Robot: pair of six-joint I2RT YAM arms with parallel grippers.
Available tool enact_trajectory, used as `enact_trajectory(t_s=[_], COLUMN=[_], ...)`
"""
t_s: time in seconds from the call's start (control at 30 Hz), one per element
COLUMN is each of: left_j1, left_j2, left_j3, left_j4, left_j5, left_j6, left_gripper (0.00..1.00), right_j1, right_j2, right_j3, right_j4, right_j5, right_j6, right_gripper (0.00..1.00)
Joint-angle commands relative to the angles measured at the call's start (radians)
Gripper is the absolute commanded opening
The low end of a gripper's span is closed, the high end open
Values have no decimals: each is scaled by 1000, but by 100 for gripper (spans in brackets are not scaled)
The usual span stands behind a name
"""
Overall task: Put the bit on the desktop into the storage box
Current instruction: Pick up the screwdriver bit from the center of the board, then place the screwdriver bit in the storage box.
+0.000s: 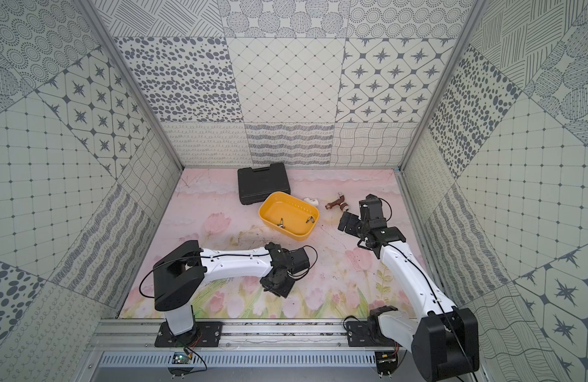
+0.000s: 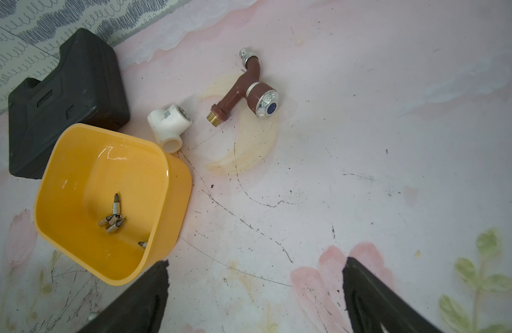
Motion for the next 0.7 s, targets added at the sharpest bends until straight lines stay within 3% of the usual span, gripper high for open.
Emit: enact_trajectory(t_s=[0.0,0.37,0.67], left_j1=[47,204,340], left_j2=[-49,-80,43], left_j3=[33,271,486], left_j4=[-18,-34,-2], left_j5=[-72,-147,-87], left_j6=[74,291,408], left_gripper=[13,14,15], right_j1=[-7,-13,-16], right_j2=[-28,-38,-40], right_j3=[-14,-8,-15], right_j4=[28,25,22], right_j5=[7,-12,-38], right_j6=[10,7,5], right_gripper=[97,96,97])
